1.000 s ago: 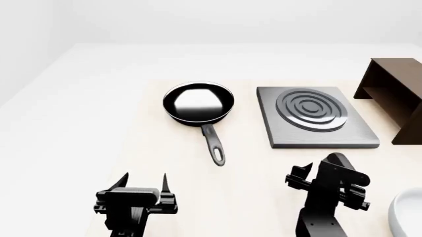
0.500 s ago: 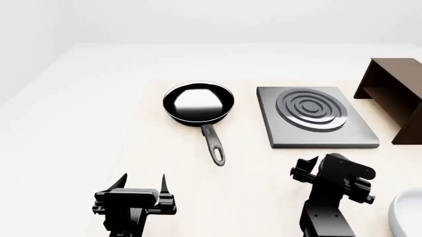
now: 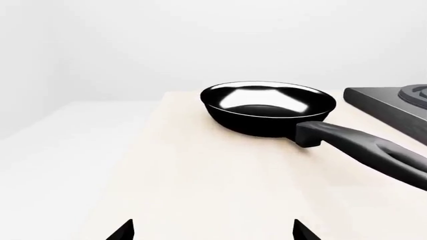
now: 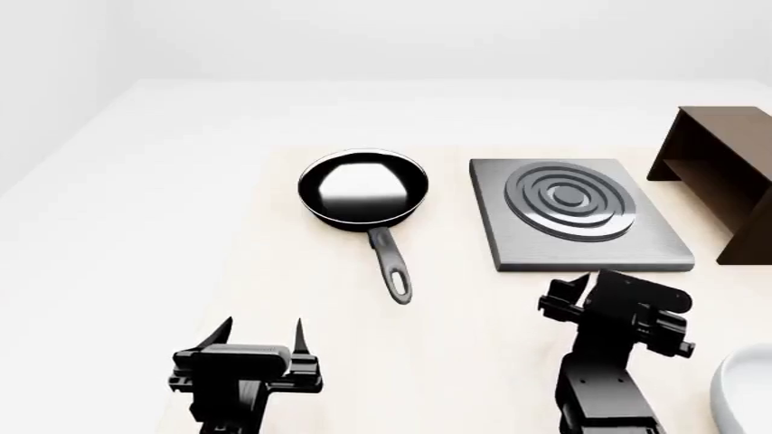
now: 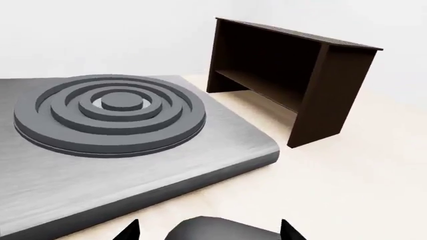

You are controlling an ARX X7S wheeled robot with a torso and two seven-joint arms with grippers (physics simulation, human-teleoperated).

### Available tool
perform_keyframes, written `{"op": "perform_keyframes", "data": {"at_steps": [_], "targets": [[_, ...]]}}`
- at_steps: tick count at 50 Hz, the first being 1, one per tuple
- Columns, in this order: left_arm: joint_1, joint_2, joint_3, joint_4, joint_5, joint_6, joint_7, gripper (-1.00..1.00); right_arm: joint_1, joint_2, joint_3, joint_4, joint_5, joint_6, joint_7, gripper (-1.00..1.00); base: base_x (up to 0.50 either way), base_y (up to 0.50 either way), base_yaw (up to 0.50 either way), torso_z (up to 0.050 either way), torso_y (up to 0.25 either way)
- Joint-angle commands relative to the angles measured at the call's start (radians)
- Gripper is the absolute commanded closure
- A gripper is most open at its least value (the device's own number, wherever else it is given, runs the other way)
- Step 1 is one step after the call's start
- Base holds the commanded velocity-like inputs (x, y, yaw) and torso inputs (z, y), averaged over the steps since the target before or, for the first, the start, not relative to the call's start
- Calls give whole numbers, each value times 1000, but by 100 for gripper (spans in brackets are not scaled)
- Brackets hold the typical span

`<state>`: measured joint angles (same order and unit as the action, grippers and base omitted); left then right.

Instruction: Turn on the stove.

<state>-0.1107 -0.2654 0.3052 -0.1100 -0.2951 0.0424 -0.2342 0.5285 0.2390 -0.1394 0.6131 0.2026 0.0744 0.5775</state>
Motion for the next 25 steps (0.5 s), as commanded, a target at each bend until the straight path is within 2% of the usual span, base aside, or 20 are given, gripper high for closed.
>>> {"op": "perform_keyframes", "data": {"at_steps": [1, 25], "targets": [[-7, 0, 5, -13, 0, 6, -1, -100, 27, 15, -13, 25, -13, 2, -8, -100, 0, 0, 0, 0, 0], [-14, 1, 14, -20, -1, 11, -10, -100, 13, 23, -22, 2, -10, 16, -11, -100, 0, 0, 0, 0, 0]]}}
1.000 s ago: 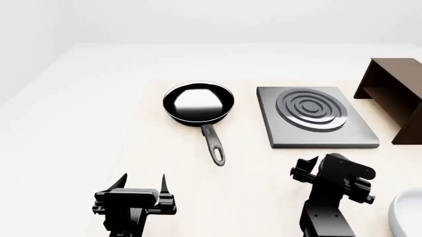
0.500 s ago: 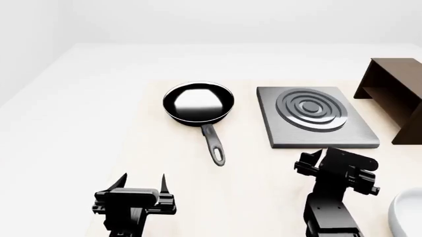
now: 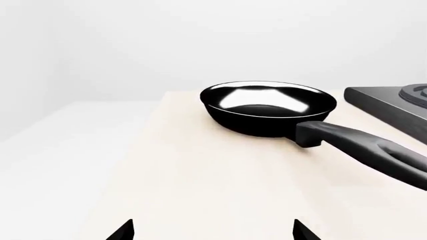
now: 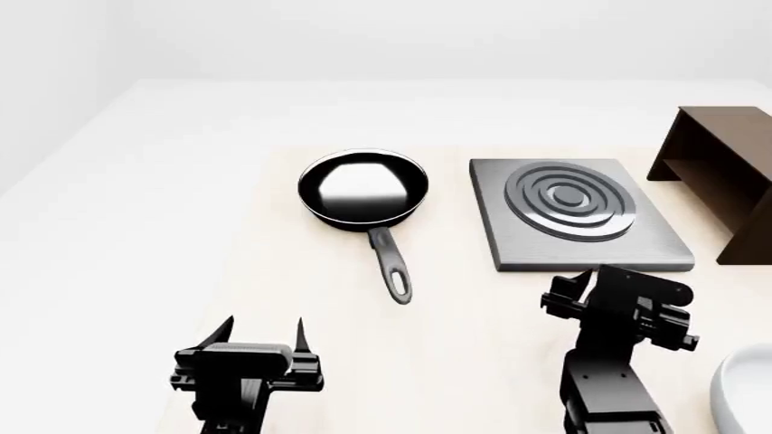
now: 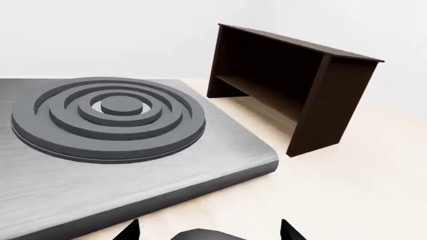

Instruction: Turn on the stove.

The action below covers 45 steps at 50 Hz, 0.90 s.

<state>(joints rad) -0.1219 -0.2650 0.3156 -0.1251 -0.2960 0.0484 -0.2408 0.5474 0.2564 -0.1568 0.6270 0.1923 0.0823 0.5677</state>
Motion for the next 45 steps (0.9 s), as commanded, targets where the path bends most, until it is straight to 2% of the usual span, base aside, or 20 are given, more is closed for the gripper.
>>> {"op": "perform_keyframes", "data": {"at_steps": [1, 7, 14, 25, 45], "targets": [[-2, -1, 4, 0, 0, 0, -5, -100, -7, 6, -4, -16, 2, 10, -1, -100, 0, 0, 0, 0, 0], [-3, -2, 7, -1, -1, 1, -6, -100, -41, 18, 0, -179, 35, 90, -7, -100, 0, 0, 0, 0, 0], [-6, -2, 9, -4, -2, 3, -9, -100, -99, 50, 3, -476, 85, 230, 3, -100, 0, 0, 0, 0, 0], [-15, 6, 15, -19, 0, 9, -14, -100, -83, 77, 16, -673, 140, 319, 0, -100, 0, 0, 0, 0, 0], [-22, 9, 21, -26, -4, 15, -20, -100, -93, 147, 18, -1036, 147, 374, 29, -100, 0, 0, 0, 0, 0]]}}
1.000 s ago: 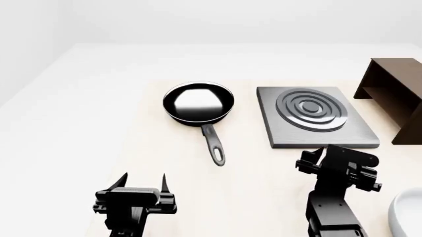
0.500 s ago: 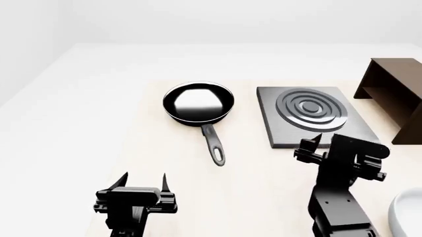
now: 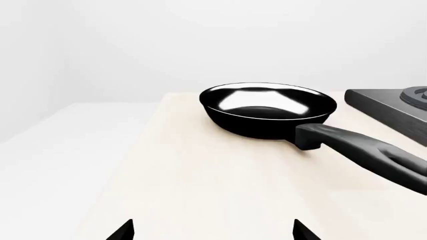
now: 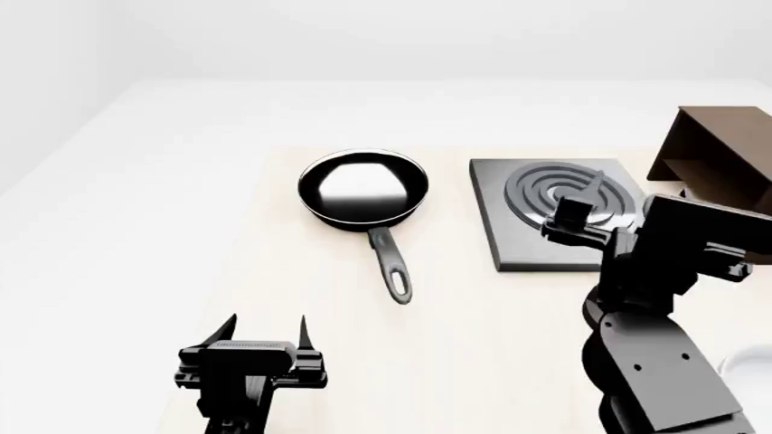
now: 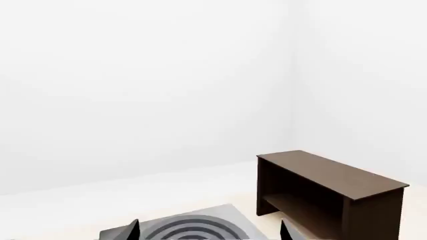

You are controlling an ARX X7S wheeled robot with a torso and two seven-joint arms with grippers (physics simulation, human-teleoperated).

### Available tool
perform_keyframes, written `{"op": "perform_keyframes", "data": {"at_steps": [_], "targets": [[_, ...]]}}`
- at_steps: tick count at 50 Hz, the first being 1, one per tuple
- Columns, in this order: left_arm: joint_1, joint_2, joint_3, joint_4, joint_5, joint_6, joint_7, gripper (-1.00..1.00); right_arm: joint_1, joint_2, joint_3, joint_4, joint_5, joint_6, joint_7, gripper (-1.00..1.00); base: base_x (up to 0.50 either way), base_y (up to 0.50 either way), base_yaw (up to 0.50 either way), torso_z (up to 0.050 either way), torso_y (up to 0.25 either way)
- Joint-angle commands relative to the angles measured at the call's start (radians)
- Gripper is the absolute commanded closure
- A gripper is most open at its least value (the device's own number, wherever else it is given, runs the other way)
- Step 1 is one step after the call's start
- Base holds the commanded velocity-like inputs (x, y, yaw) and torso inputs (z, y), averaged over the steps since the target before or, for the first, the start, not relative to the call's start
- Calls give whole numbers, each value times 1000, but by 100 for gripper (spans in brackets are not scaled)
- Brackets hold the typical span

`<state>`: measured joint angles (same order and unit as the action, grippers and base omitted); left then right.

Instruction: Turn on the stove.

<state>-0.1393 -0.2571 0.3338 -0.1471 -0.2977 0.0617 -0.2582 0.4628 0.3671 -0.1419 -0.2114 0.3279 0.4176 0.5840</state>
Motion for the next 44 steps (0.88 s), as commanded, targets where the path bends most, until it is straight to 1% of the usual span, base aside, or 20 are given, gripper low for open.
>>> {"op": "perform_keyframes", "data": {"at_steps": [1, 3, 4, 8, 22, 33, 39, 44], "targets": [[-5, 1, 4, -9, -1, 6, -2, -100, -10, 41, 1, -220, 9, 42, 15, -100, 0, 0, 0, 0, 0], [-6, 2, 5, -13, -1, 9, -2, -100, -15, 45, 0, -238, 9, 38, 14, -100, 0, 0, 0, 0, 0], [-6, 1, 5, -10, -1, 6, -3, -100, -25, 49, 8, -295, 29, 20, 0, -100, 0, 0, 0, 0, 0], [-8, 0, 5, -8, -2, 4, -5, -100, -34, 60, 22, -386, 82, 29, -18, -100, 0, 0, 0, 0, 0], [-16, 2, 10, -27, -1, 15, -5, -100, -10, 99, 3, -518, 72, 35, -29, -100, 0, 0, 0, 0, 0], [-24, 3, 15, -32, -2, 13, -8, -100, 133, 141, 72, -682, 168, 142, 1, -100, 0, 0, 0, 0, 0], [-32, 6, 18, -42, -1, 13, -9, -100, 242, 162, 148, -751, 296, 229, 35, -100, 0, 0, 0, 0, 0], [-41, 12, 20, -70, 3, 32, -5, -100, 336, 171, 182, -758, 381, 281, 57, -100, 0, 0, 0, 0, 0]]}}
